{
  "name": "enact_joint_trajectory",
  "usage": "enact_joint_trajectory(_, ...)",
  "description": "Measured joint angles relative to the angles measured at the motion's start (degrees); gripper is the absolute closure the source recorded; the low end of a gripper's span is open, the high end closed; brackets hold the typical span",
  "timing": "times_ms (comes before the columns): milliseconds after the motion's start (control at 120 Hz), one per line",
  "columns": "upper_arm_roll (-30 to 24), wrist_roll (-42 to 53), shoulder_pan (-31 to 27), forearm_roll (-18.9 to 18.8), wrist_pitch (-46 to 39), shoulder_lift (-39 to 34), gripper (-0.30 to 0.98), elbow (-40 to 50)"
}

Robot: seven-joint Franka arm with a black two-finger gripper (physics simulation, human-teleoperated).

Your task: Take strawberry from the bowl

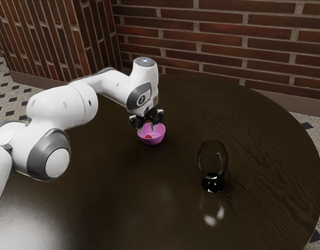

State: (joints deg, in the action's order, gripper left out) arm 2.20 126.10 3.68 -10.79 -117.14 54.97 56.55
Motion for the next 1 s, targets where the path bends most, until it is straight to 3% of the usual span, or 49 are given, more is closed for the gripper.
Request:
enact_joint_trajectory(758,-0.01,-2.12,-0.11,0.60,-3.57,2.84,0.42,0.19)
enact_joint_trajectory(1000,-0.01,-2.53,0.09,1.87,-4.35,2.77,0.58,0.57)
